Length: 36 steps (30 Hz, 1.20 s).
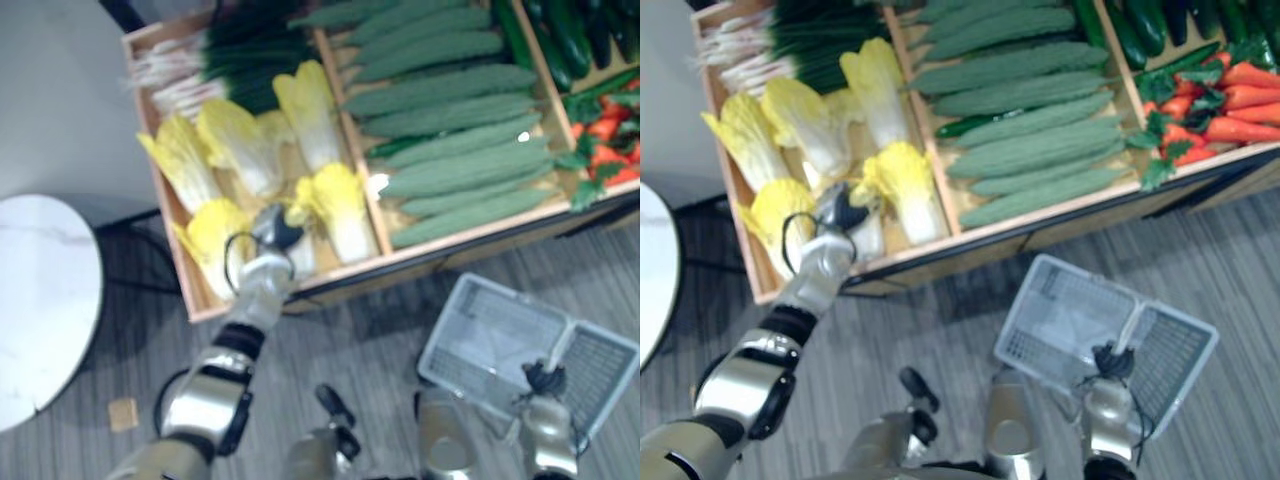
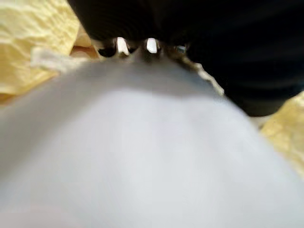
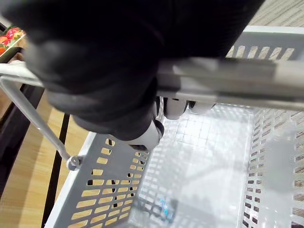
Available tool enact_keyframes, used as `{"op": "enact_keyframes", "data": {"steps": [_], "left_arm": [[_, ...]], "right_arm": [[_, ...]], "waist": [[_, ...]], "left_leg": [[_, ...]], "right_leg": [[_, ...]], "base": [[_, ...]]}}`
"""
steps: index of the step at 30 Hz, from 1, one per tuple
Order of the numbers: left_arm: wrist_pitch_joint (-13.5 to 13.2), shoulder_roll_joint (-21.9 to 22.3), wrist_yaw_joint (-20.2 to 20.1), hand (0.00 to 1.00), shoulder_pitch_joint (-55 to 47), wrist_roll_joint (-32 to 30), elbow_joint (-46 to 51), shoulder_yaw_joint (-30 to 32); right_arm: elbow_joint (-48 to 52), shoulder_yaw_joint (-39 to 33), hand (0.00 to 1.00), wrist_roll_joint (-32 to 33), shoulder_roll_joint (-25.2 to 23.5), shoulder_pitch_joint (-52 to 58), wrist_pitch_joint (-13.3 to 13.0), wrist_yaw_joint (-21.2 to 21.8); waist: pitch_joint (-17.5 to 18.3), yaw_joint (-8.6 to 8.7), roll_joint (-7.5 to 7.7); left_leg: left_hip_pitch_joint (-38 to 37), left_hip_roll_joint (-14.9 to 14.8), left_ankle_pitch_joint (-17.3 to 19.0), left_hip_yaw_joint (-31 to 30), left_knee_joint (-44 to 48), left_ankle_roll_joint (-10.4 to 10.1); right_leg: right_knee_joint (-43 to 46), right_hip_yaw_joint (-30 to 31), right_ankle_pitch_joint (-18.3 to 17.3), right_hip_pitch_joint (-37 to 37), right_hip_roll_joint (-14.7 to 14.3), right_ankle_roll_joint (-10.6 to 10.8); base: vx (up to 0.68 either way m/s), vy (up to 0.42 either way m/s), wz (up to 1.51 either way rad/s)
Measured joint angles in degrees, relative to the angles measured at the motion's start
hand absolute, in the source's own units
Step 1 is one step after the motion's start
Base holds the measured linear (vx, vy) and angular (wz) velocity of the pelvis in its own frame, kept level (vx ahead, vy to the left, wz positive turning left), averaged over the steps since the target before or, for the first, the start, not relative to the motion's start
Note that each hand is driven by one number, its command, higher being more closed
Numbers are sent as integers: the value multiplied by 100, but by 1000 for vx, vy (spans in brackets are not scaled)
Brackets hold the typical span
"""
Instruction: Pick vegetable in the basket
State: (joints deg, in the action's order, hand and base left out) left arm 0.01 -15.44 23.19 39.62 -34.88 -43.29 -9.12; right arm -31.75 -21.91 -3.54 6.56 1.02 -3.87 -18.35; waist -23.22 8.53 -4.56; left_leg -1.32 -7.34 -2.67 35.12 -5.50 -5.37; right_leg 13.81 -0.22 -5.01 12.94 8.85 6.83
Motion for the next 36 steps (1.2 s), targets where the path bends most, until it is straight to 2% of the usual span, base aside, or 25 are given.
{"op": "enact_keyframes", "data": {"steps": [3, 6, 11, 15, 16, 18, 20, 22, 23, 24, 25, 26, 28, 30, 31, 32, 33, 34, 35, 36], "left_arm": [[22, -59, -8, 100, -341, 23, 465, 63], [19, -64, 4, 100, -885, 42, 1356, 103], [15, -53, 39, 100, -1331, 40, 2287, 158], [16, -44, 171, 100, -1479, 41, 2738, 357], [14, -7, 225, 100, -1599, 41, 2953, 353], [7, 107, 320, 100, -1720, 50, 3205, 343], [-14, 278, 346, 100, -1791, 96, 3386, 317], [-87, 303, 361, 100, -2105, 104, 3925, 321], [-111, 300, 361, 100, -2174, 104, 4096, 336], [-162, 301, 362, 100, -2321, 104, 4440, 419], [-238, 380, 362, 100, -2507, 104, 4688, 506], [-262, 408, 362, 100, -2602, 105, 4780, 543], [-417, 591, 338, 100, -2859, 108, 4931, 496], [-550, 861, 251, 100, -2981, 170, 4790, 158], [-656, 1002, 164, 100, -3007, 292, 4588, -87], [-704, 1103, 81, 100, -3128, 361, 4361, -243], [-707, 1125, 45, 100, -3220, 458, 4268, -303], [-710, 1151, 3, 100, -3478, 571, 4156, -359], [-733, 1178, -6, 100, -3737, 694, 4052, -394], [-741, 1194, -38, 100, -3856, 778, 3993, -420]], "right_arm": [[-145, -6, 100, 1, 3, 25, -6, 6], [-369, -54, 100, 4, 10, 75, -8, 16], [-601, -514, 100, 9, -93, 376, 13, 101], [-738, -756, 100, 32, -194, 559, 40, 143], [-738, -755, 100, 138, -255, 655, 74, 142], [-724, -753, 100, 147, -302, 676, 76, 138], [-701, -758, 100, 186, -286, 628, 117, 119], [-531, -728, 100, 171, -296, 479, 153, 94], [-503, -722, 100, 139, -282, 451, 153, 60], [-493, -608, 100, 103, -221, 337, 196, 70], [-437, -423, 100, 53, -174, 248, 209, 76], [-413, -348, 100, -31, -154, 208, 218, 73], [-234, -48, 100, -154, -99, 187, 257, 82], [-106, 96, 100, -246, -106, 254, 294, 122], [-34, 210, 100, -256, -112, 329, 318, 127], [16, 275, 100, -244, -143, 366, 324, 130], [67, 321, 100, -233, -146, 371, 326, 132], [250, 494, 100, -213, -145, 399, 330, 130], [460, 736, 100, -214, -141, 408, 326, 127], [513, 862, 100, -215, -127, 402, 323, 127]], "waist": [[5, 23, 2], [15, -33, 9], [348, -108, 26], [617, -118, 187], [763, -122, 267], [828, -126, 304], [882, -141, 279], [943, -175, 238], [964, -223, 263], [973, -364, 320], [994, -456, 338], [1003, -454, 322], [1113, -405, 301], [1178, -371, 203], [1174, -352, 203], [1172, -312, 215], [1179, -308, 203], [1203, -312, 159], [1204, -380, 139], [1208, -419, 133]], "left_leg": [[-137, -15, 8, -113, 0, -7], [-394, -30, 33, -176, 0, -27], [-615, -49, 36, -562, 0, -22], [-752, -16, 64, -728, -2, -23], [-779, 7, 73, -720, -3, -28], [-823, 8, 108, -550, -3, -47], [-871, -13, 126, -242, 2, -76], [-1075, -119, 146, 412, 5, -27], [-1127, -151, 174, 614, 31, -44], [-1183, -252, 342, 1069, 333, -122], [-1312, -394, 501, 1575, 592, -169], [-1411, -434, 546, 1803, 639, -220], [-1587, -461, 701, 2316, 719, -352], [-1630, -684, 964, 2764, 1131, -415], [-1640, -948, 1121, 2896, 1692, -337], [-1651, -1343, 1174, 2761, 2503, -226], [-1569, -1566, 1162, 2590, 2969, -44], [-1362, -1962, 946, 1909, 3909, 565], [-1005, -1982, 1040, 901, 4571, 619], [-760, -1775, 1232, 276, 4708, 480]], "right_leg": [[-152, -108, 10, -268, -7, 15], [-269, -228, 11, -644, -56, 15], [-301, -528, 7, -1108, -34, 13], [-320, -611, -55, -1333, 15, 33], [-347, -578, -89, -1356, 36, 40], [-374, -528, -91, -1293, 38, 40], [-290, -1205, -308, -1190, 269, -276], [335, -3497, -149, -1169, 1132, -1491], [536, -3964, -13, -1140, 1328, -1637], [839, -4803, 205, -1000, 1496, -1480], [860, -5228, 225, -1004, 1462, -1432], [844, -5320, 215, -992, 1398, -1414], [783, -5090, 77, -813, 1213, -986], [795, -4625, 15, -500, 947, -936], [853, -4400, -150, -395, 847, -914], [889, -4115, -250, -355, 682, -982], [872, -3956, -291, -353, 568, -1038], [747, -3570, -316, -357, 253, -1061], [568, -3149, -313, -351, -35, -1064], [479, -2917, -315, -329, -175, -1069]], "base": [[55, -8, 14], [51, -12, 16], [18, -6, 35], [-22, 7, 16], [-63, 5, -3], [-92, 12, -30], [-72, 40, -68], [32, 85, -134], [53, 10, -185], [53, -48, -219], [50, -61, -223], [44, -88, -204], [42, -90, -150], [129, -150, -126], [194, -200, -125], [172, -179, -120], [125, -164, -151], [92, -141, -189], [90, -106, -203], [120, -36, -216]]}}
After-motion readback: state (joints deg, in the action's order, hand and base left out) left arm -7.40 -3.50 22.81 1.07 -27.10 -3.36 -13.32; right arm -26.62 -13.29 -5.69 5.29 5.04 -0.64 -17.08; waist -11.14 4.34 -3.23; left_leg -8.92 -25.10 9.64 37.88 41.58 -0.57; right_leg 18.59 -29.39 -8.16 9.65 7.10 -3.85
